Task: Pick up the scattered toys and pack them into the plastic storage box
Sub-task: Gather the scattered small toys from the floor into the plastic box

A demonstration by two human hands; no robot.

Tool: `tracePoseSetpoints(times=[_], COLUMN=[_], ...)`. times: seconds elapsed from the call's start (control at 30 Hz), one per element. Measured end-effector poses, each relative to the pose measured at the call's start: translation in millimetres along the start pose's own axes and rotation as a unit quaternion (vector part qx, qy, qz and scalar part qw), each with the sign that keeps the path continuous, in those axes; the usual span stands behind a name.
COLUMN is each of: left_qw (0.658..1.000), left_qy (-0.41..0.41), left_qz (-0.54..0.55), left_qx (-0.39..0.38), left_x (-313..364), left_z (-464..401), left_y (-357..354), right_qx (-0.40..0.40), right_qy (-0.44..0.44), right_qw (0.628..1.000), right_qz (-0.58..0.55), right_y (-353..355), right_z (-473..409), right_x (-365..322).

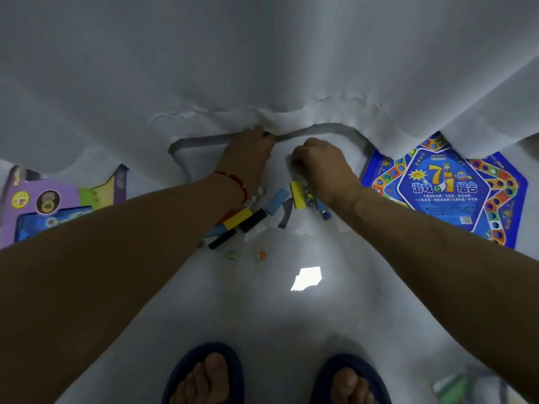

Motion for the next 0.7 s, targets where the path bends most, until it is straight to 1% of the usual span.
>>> tracePoseSetpoints(times=[0.07, 0.1, 0.13, 0.17, 0.2, 0.23, 0.27, 0.3, 0.33, 0.37, 0.4, 0.43, 0.47, 0.5, 0.53, 0.57, 0.6, 0.63, 0.7], left_qw=[0.998, 0.995, 0.989, 0.977, 0.950, 0.890, 0.792, 0.671, 0.563, 0.480, 0.416, 0.365, 0.325, 0.300, 0.281, 0.267, 0.260, 0.262, 0.269], left_qy=[0.003, 0.023, 0.052, 0.100, 0.170, 0.254, 0.333, 0.396, 0.434, 0.451, 0.449, 0.432, 0.407, 0.378, 0.355, 0.340, 0.333, 0.337, 0.372], left_qz=[0.057, 0.094, 0.135, 0.185, 0.262, 0.378, 0.511, 0.624, 0.698, 0.744, 0.779, 0.812, 0.841, 0.863, 0.880, 0.890, 0.894, 0.892, 0.875], left_qx=[0.004, 0.013, 0.023, 0.024, 0.012, -0.006, -0.029, -0.055, -0.085, -0.113, -0.133, -0.144, -0.148, -0.147, -0.145, -0.147, -0.150, -0.150, -0.152], left_x=[-1, -3, -6, -10, -14, -15, -9, 3, 19, 32, 45, 55, 64, 71, 75, 80, 82, 82, 78], left_z=[2, 8, 16, 26, 38, 54, 73, 93, 111, 127, 139, 147, 152, 156, 160, 166, 172, 179, 194], left_y=[6, 10, 14, 16, 16, 12, 3, -5, -9, -12, -11, -8, -4, -1, 0, 1, -1, -6, -17], right_qx=[0.023, 0.045, 0.065, 0.074, 0.068, 0.050, 0.021, -0.013, -0.051, -0.087, -0.119, -0.144, -0.162, -0.171, -0.171, -0.171, -0.169, -0.162, -0.115], right_qy=[-0.071, -0.126, -0.193, -0.251, -0.283, -0.294, -0.289, -0.271, -0.249, -0.224, -0.192, -0.148, -0.099, -0.051, -0.011, 0.017, 0.033, 0.034, 0.003], right_qw=[0.990, 0.967, 0.920, 0.855, 0.795, 0.766, 0.755, 0.754, 0.753, 0.760, 0.782, 0.832, 0.892, 0.939, 0.965, 0.975, 0.979, 0.980, 0.984], right_qz=[-0.118, -0.216, -0.336, -0.448, -0.532, -0.570, -0.588, -0.598, -0.607, -0.604, -0.581, -0.515, -0.411, -0.295, -0.200, -0.138, -0.113, -0.111, -0.134], right_y=[14, 24, 30, 32, 33, 35, 38, 41, 43, 46, 49, 54, 57, 56, 53, 48, 44, 43, 51], right_z=[4, 9, 17, 28, 36, 42, 45, 46, 47, 49, 51, 55, 59, 64, 71, 79, 87, 94, 99], right_x=[15, 27, 39, 47, 46, 40, 29, 13, -6, -28, -50, -72, -92, -111, -128, -143, -154, -160, -147])
Point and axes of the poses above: each hand's wrist, its own z-axis away from the middle knuckle, its own y-axis out of the back of the hand, x = y × z, the point moved 10 cm from there along -z, towards the middle knuckle, and after that the axes turned 4 degrees about -z, right-handed, at the moved point
